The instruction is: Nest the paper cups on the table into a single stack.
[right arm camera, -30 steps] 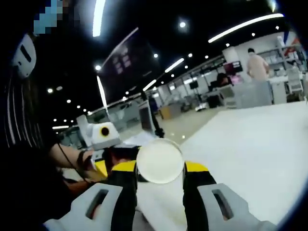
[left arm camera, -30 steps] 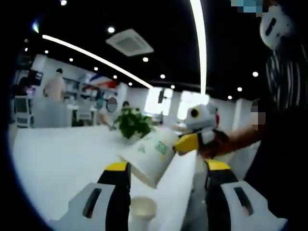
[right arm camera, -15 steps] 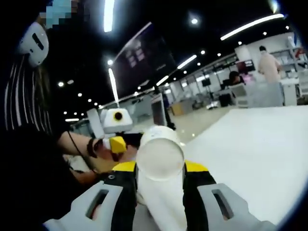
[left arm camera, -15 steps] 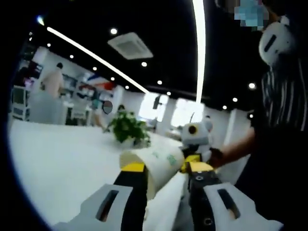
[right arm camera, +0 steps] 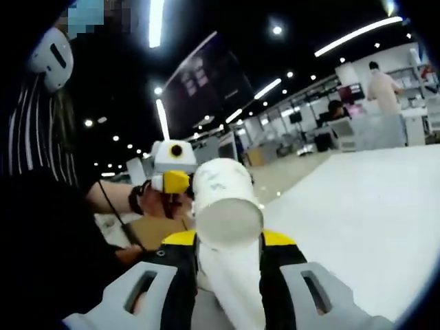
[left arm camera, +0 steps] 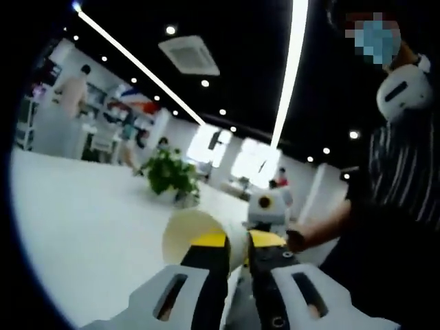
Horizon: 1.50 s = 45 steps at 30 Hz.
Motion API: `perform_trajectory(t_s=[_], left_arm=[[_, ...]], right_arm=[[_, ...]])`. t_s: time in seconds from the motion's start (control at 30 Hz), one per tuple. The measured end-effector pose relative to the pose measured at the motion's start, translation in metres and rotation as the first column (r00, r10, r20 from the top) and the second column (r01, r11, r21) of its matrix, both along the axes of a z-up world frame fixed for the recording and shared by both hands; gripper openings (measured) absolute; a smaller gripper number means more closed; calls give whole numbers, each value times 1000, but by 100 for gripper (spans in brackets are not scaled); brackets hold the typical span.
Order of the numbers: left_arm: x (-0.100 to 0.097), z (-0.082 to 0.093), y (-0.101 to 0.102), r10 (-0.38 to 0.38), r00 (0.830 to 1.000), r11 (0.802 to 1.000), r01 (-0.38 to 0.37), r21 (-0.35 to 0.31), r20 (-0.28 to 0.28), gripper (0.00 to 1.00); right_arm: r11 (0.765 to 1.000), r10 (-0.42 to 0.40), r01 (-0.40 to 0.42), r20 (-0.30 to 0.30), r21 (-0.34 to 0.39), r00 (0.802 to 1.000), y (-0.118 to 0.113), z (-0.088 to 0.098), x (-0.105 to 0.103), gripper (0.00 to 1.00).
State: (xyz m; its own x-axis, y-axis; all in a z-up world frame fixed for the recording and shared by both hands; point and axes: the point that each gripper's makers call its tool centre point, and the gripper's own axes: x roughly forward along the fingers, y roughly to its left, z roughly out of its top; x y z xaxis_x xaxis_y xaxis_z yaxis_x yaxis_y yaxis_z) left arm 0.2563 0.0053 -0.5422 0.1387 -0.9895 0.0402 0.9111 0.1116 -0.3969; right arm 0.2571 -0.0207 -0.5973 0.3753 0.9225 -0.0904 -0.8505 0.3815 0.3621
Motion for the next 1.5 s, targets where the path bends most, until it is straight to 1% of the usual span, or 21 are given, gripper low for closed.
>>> perform_trajectory(t_s=[0.03, 0.07, 0.1, 0.13, 0.17, 0.2, 0.23, 0.27, 0.33, 0.43, 0.6, 0.77, 0.8, 0.83, 0.9, 1.03, 1.17, 1.23, 1.33, 1.5], left_arm=[[-6, 1, -2, -37, 999, 999, 37, -2, -9, 1], [-5, 1, -2, -39, 999, 999, 39, 1, -15, 0], [-7, 1, -4, -52, 998, 999, 52, 7, -23, 0], [-6, 1, -4, -51, 999, 999, 51, 14, -18, 0], [-6, 0, -4, -52, 999, 998, 52, 34, 14, 0], [-6, 0, -5, -51, 998, 998, 50, 42, 31, 0], [-6, 1, -5, -51, 998, 998, 50, 38, 31, 0], [-5, 2, -5, -51, 998, 998, 50, 33, 38, 0], [-4, 4, -5, -51, 998, 998, 50, 27, 25, 0], [-3, 5, -7, -61, 998, 998, 61, 25, 1, 0], [-1, 3, -7, -66, 998, 997, 66, 44, 2, 0], [0, 5, -5, -75, 997, 995, 74, 63, 17, 0], [1, 5, -5, -79, 997, 995, 77, 66, 27, 0], [2, 5, -4, -81, 995, 994, 77, 76, 53, 0], [7, 5, -3, -78, 996, 993, 73, 96, 51, 0], [10, 9, -2, -86, 995, 991, 79, 105, 58, 0], [13, 8, -2, -91, 994, 988, 83, 131, 62, 0], [13, 9, -3, -99, 993, 986, 89, 142, 64, 0], [11, 8, -4, -110, 991, 983, 96, 156, 80, 0], [8, 2, -6, -134, 986, 975, 113, 190, 99, 0]], right_arm=[[1000, -4, 4, -3, 3, 1000, -2, 0, 1, 25], [1000, -5, 5, -3, 5, 1000, -5, 1, 2, 14], [999, 37, -39, 50, 30, 998, -5, 8, -3, 0], [998, 22, -24, 47, 54, 999, -6, 12, -2, 2], [999, -5, 4, 24, 32, 1000, -9, 8, 2, 9], [1000, -16, 16, 38, -5, 999, -10, 5, 4, 14], [1000, -12, 13, 43, -22, 999, -10, 4, 3, 16], [999, 15, -12, 61, -52, 998, -10, 2, 0, 14], [999, 21, -19, 54, -38, 998, -5, 4, -3, 13], [999, 4, -1, 57, -45, 998, -6, 2, -2, 14], [999, -30, 31, 34, -24, 999, -12, 0, 3, 14], [997, -62, 63, 30, -39, 998, -19, -2, 7, 17], [997, -68, 69, 32, -41, 997, -21, -3, 7, 17], [996, -75, 76, 36, -45, 997, -23, -3, 8, 17], [995, -92, 94, 42, -46, 995, -27, -3, 9, 18], [989, -136, 140, 62, -52, 989, -37, -4, 12, 22], [982, -179, 182, 53, -57, 982, -47, -8, 16, 30], [979, -191, 194, 56, -61, 980, -51, -9, 15, 32], [974, -207, 212, 72, -82, 976, -56, -10, 17, 37], [963, -240, 248, 81, -105, 967, -66, -11, 19, 44]])
